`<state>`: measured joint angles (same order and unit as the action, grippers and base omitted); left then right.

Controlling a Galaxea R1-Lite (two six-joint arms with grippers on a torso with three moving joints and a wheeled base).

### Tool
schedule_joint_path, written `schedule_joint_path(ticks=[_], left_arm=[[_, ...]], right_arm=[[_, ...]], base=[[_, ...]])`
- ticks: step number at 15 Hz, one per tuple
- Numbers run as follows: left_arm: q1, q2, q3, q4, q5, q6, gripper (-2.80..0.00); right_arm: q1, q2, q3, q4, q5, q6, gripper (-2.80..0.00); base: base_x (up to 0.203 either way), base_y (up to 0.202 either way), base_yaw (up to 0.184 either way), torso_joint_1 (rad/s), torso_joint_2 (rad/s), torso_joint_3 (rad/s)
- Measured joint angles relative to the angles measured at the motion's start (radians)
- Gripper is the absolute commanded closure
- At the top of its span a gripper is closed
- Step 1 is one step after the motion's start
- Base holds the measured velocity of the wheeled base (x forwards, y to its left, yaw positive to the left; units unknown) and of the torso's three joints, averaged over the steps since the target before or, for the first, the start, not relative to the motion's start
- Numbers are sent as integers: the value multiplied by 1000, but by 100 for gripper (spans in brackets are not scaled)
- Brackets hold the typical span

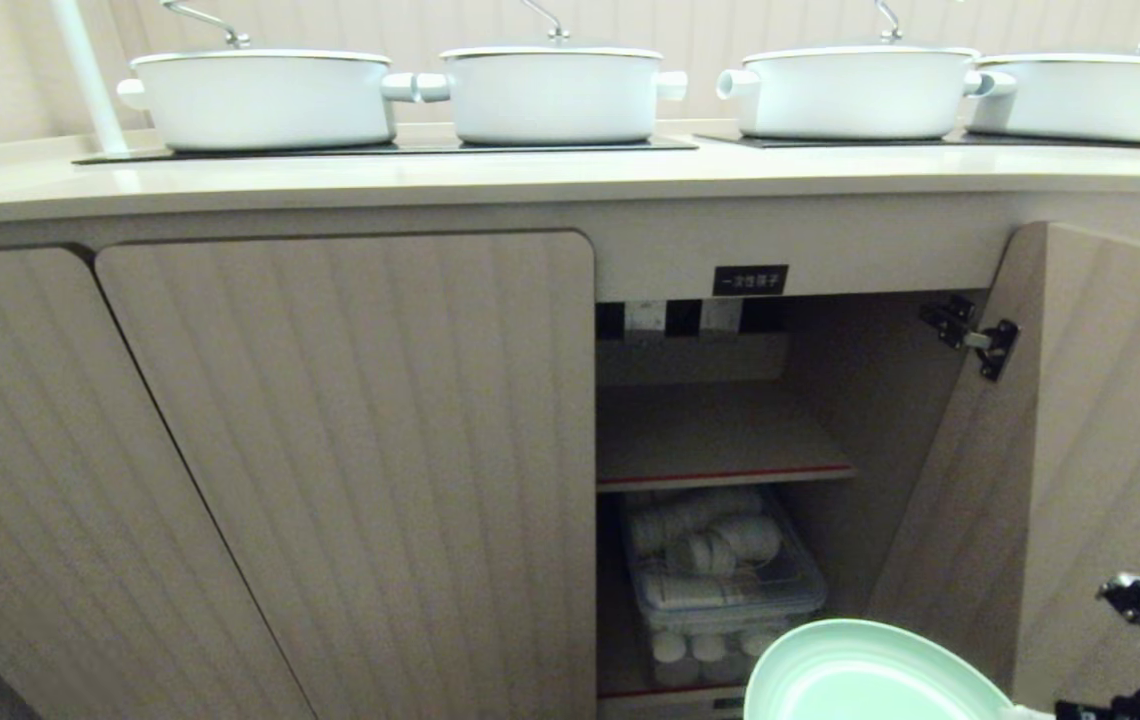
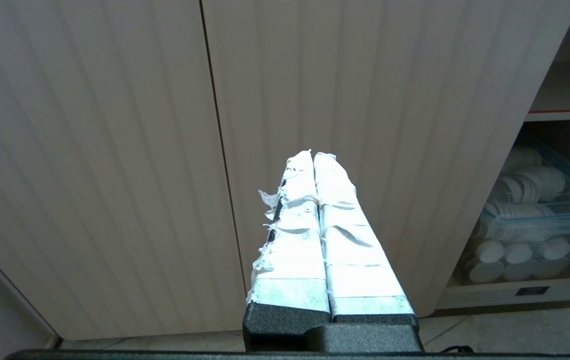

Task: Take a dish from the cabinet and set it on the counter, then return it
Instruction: Place it on the table

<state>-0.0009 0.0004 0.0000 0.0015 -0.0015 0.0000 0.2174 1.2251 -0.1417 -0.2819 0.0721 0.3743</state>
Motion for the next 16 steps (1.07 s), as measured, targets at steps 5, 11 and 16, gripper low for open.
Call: schedule_joint_path(ticks=[5,11,16], left_arm=[[0,0,0,0,0,0,0],[0,0,0,0,0,0,0],[0,0,0,0,0,0,0]], right_arm=[[0,-74,65,7,2,-33,0],[-1,-96,93,3,4,-28,0],[0,-92,101,0,10,-8,0]], base=[[0,0,0,0,0,0],[0,0,0,0,0,0],[0,0,0,0,0,0]])
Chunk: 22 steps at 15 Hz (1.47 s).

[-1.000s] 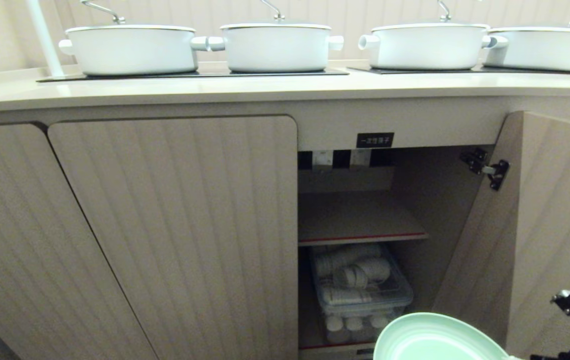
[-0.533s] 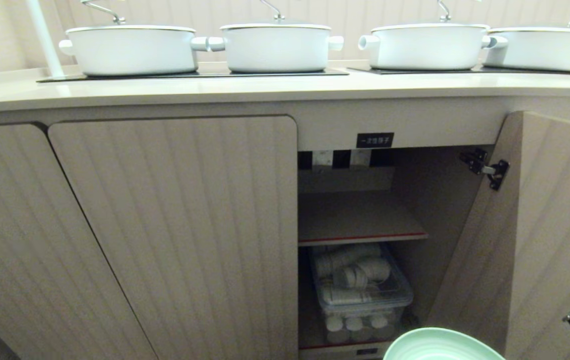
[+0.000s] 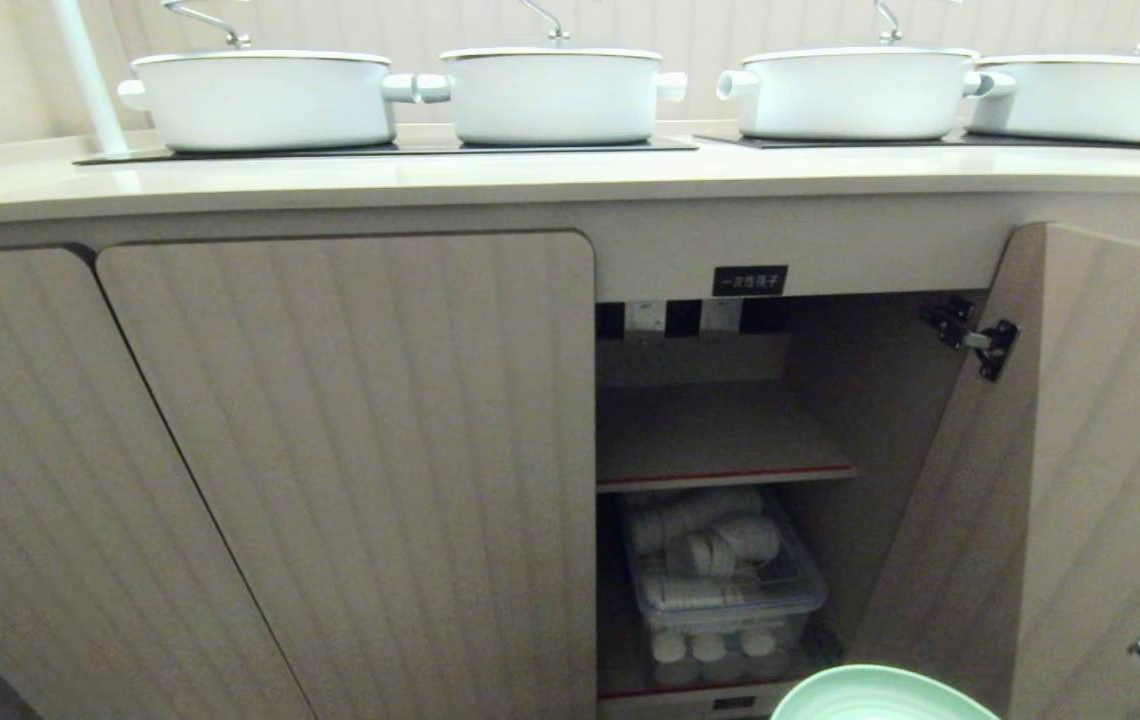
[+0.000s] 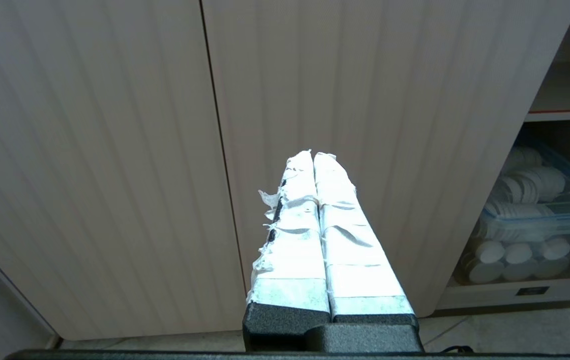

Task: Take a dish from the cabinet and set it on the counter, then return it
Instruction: Place it on the table

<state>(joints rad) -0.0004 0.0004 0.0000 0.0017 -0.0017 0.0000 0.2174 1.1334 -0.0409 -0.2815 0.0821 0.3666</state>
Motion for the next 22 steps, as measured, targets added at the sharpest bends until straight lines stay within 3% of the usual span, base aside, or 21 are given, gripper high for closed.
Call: schedule_joint_path(ticks=[7,12,22], left_arm=[[0,0,0,0,0,0,0],[0,0,0,0,0,0,0],[0,0,0,0,0,0,0]], right_arm=[[1,-2,14,-9,3,58,0],[49,-2,31,-14,0,105,0],[60,16,40,-57,0,120,0]], base=[[0,0,0,0,0,0],[0,0,0,0,0,0],[0,0,0,0,0,0]])
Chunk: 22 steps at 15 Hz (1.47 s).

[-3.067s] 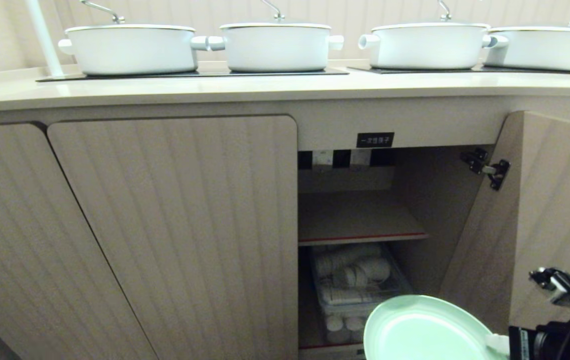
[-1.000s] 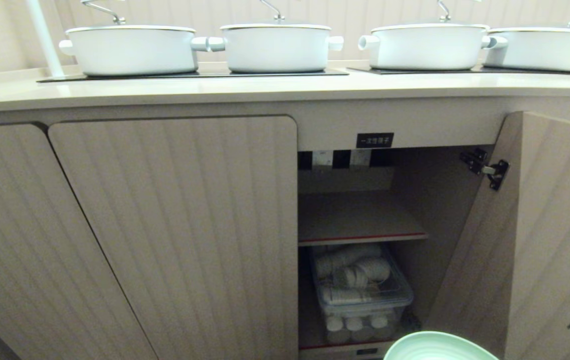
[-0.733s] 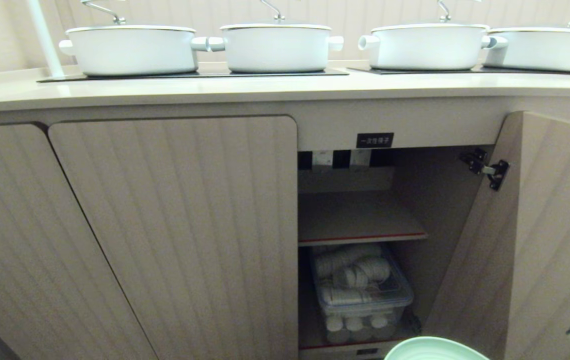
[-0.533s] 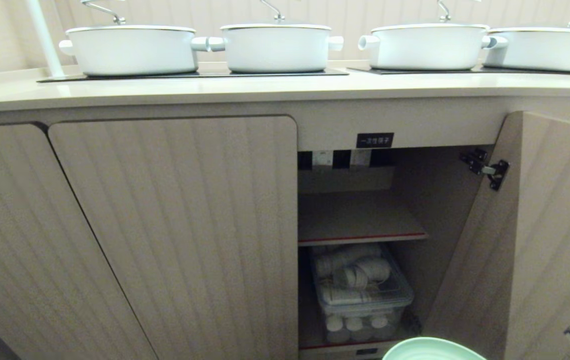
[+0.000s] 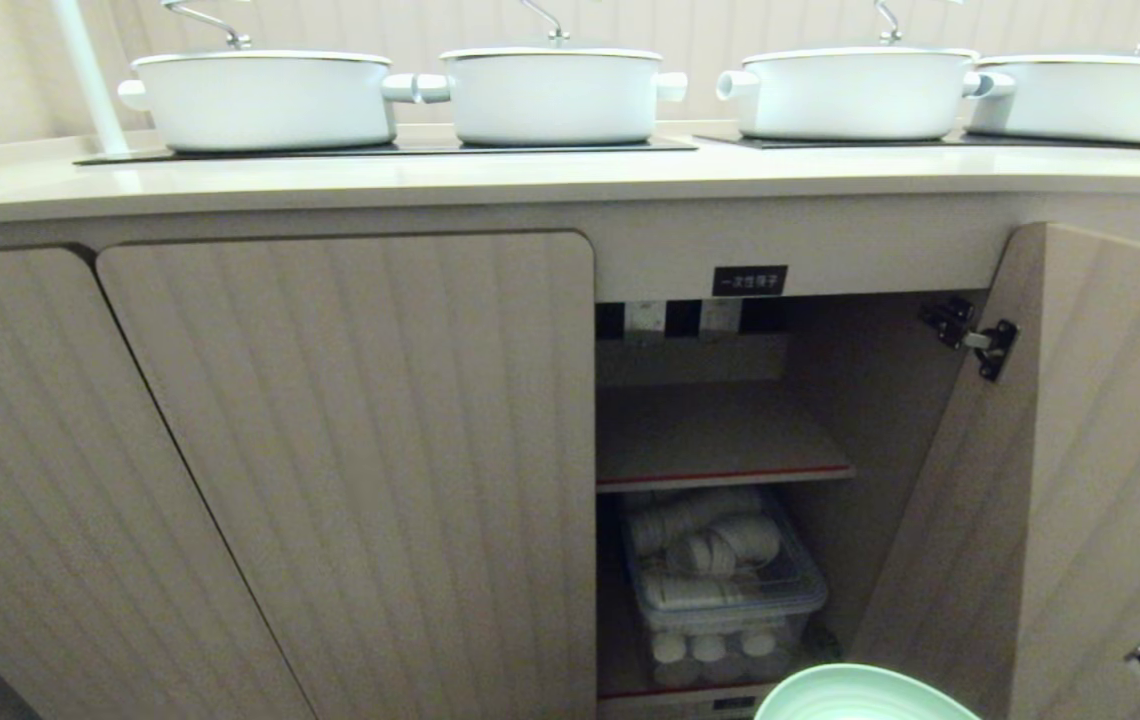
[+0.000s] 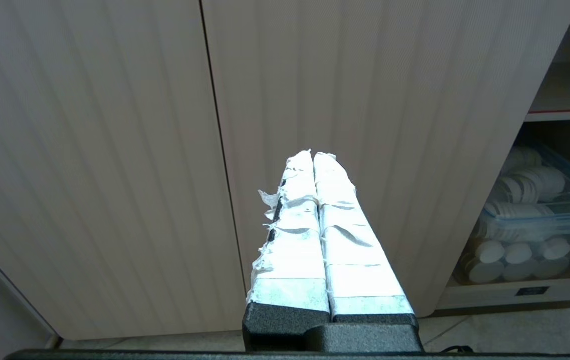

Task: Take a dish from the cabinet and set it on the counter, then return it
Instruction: Place it on the table

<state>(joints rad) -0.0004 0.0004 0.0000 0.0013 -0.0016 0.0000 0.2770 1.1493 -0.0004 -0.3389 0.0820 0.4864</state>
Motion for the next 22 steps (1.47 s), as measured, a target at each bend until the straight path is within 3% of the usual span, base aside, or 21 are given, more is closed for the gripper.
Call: schedule_joint_path(ticks=[12,22], left_arm=[[0,0,0,0,0,0,0],[0,0,0,0,0,0,0]], right_arm=[[3,13,-5,-4,0,-3,0],[14,19,-6,-16,0,-4,0]], base=[[0,0,0,2,-6,-2],[0,0,0,129,-409,-278]])
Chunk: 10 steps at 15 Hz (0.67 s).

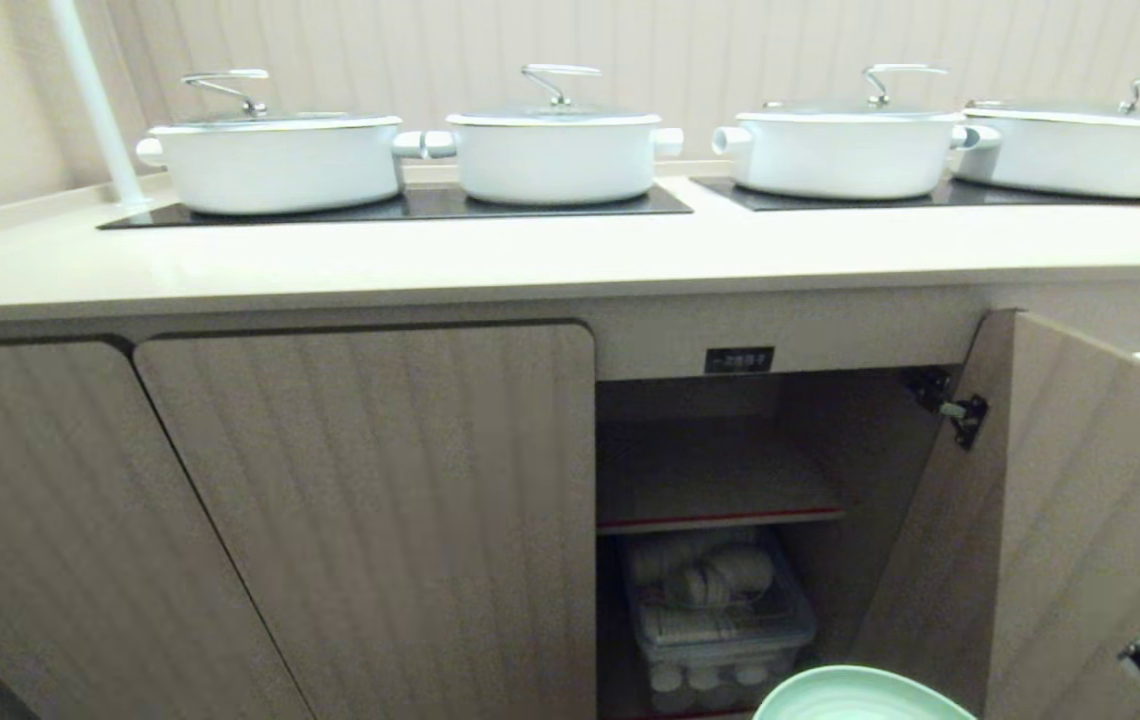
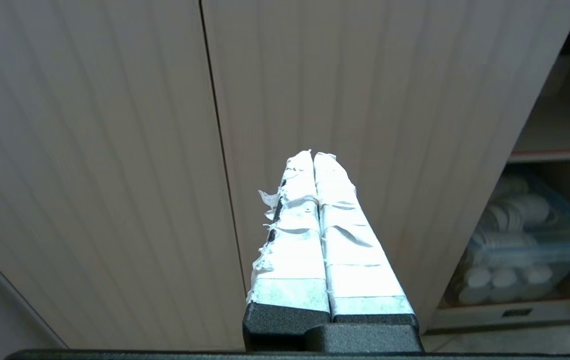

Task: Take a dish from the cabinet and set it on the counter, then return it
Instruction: Place it on the table

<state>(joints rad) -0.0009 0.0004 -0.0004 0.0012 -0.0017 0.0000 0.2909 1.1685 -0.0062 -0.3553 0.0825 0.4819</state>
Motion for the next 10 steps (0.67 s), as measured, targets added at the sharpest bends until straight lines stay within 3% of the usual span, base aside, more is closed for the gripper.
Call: schedule_joint_path(ticks=[10], left_arm=[[0,0,0,0,0,0,0]], right_arm=[[3,3,5,-11,0,2,0]], base=[[0,0,0,203,-484,-281]])
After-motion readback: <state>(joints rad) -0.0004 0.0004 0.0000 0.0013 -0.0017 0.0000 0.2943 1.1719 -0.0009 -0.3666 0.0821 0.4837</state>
